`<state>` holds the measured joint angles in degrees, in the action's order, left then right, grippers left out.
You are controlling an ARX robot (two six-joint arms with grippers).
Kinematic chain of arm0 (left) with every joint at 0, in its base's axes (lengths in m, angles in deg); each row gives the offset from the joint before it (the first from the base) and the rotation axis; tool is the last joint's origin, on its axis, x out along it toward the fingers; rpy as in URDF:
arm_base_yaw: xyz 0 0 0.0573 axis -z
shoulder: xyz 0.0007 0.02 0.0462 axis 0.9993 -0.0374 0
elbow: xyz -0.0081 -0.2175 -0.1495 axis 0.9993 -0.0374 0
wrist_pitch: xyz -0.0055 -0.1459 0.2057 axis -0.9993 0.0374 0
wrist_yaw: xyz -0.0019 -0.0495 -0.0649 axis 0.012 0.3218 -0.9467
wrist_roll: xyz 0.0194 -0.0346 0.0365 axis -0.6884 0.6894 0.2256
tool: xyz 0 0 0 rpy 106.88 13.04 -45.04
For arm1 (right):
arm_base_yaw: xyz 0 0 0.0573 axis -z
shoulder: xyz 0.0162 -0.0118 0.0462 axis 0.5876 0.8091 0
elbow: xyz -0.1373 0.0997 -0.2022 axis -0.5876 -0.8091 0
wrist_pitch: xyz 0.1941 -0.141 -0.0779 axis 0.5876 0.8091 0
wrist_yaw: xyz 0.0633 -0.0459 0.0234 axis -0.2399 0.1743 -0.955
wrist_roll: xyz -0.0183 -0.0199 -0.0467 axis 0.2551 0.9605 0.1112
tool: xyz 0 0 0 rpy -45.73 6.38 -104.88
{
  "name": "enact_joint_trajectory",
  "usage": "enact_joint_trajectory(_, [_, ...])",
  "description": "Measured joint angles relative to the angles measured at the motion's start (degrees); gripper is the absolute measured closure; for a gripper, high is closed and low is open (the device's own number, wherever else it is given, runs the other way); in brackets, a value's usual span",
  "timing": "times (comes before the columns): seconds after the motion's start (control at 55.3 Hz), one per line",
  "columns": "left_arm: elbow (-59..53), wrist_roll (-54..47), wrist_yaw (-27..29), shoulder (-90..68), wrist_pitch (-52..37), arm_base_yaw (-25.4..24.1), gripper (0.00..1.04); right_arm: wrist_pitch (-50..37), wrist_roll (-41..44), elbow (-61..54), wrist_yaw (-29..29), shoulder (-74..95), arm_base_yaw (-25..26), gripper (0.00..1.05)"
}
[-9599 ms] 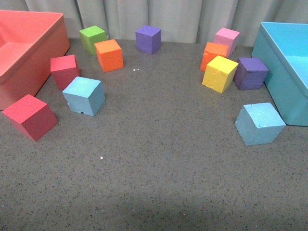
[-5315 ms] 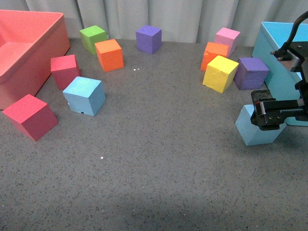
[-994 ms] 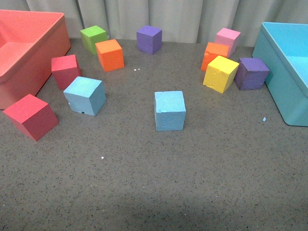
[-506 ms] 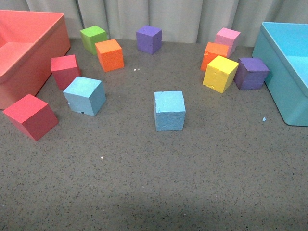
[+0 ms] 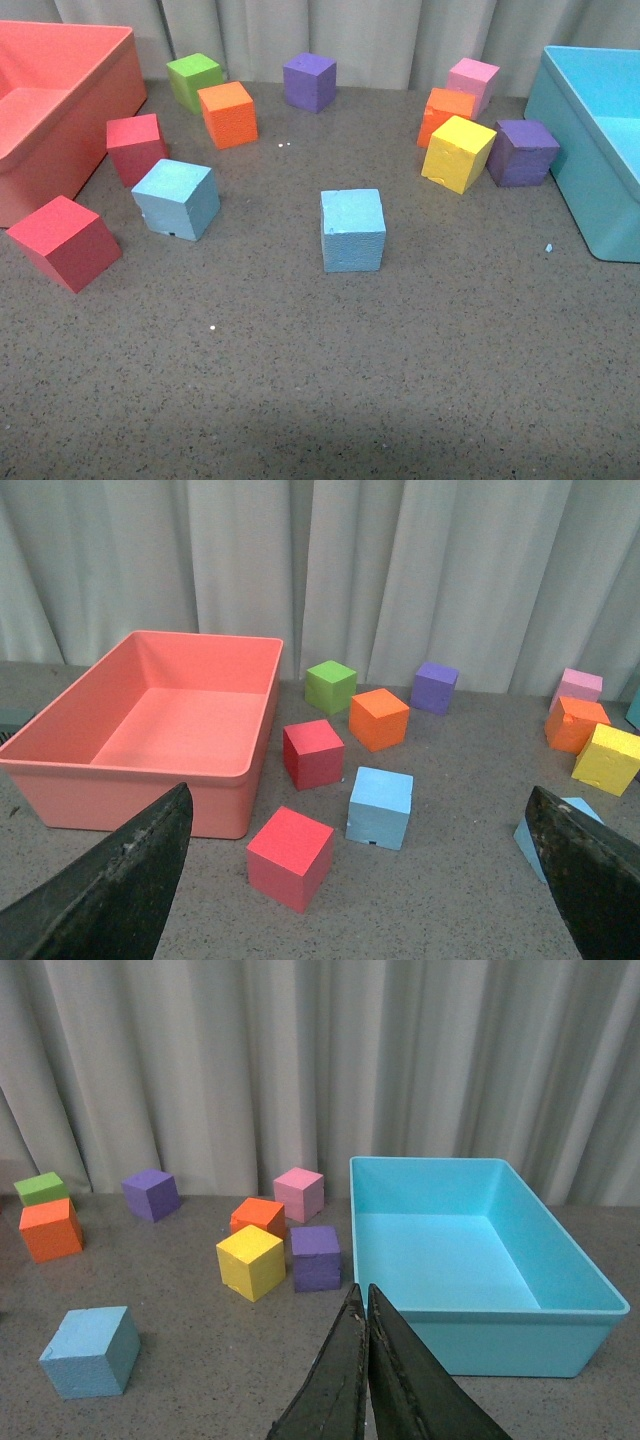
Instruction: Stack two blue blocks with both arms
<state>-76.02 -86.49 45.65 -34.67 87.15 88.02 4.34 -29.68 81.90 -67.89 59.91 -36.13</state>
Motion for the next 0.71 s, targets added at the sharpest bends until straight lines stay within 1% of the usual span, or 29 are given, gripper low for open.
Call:
enact_joint_trajectory(0.072, [0.0,0.0,0.0,0.0,0.0,0.0,0.07,8.4,0.0,0.0,-0.1,-6.3,0.0,1.04])
enact_joint_trajectory(0.09, [0.0,0.0,0.0,0.0,0.0,0.0,0.07,9.0,0.0,0.0,-0.1,-6.9,0.0,1.04])
enact_joint_trajectory(0.289, [0.0,0.0,0.0,0.0,0.0,0.0,0.07,10.1,0.0,0.0,-0.2,-9.6,0.0,1.04])
enact_joint_trajectory(0.325, [0.0,0.0,0.0,0.0,0.0,0.0,0.07,10.1,0.0,0.0,-0.2,-9.6,0.0,0.98])
enact_joint_trajectory(0.343, [0.0,0.0,0.0,0.0,0.0,0.0,0.07,10.1,0.0,0.0,-0.2,-9.6,0.0,0.93])
enact_joint_trajectory(0.362, [0.0,0.0,0.0,0.0,0.0,0.0,0.07,10.1,0.0,0.0,-0.2,-9.6,0.0,0.91])
enact_joint_trajectory(0.398, [0.0,0.0,0.0,0.0,0.0,0.0,0.07,10.1,0.0,0.0,-0.2,-9.7,0.0,0.84])
enact_joint_trajectory(0.416, [0.0,0.0,0.0,0.0,0.0,0.0,0.07,10.1,0.0,0.0,-0.2,-9.7,0.0,0.83])
enact_joint_trajectory(0.452, [0.0,0.0,0.0,0.0,0.0,0.0,0.07,10.1,0.0,0.0,-0.2,-9.7,0.0,0.75])
enact_joint_trajectory(0.47, [0.0,0.0,0.0,0.0,0.0,0.0,0.07,10.1,0.0,0.0,-0.2,-9.7,0.0,0.74])
enact_joint_trajectory(0.705, [0.0,0.0,0.0,0.0,0.0,0.0,0.07,10.1,0.0,0.0,-0.2,-9.7,0.0,0.35])
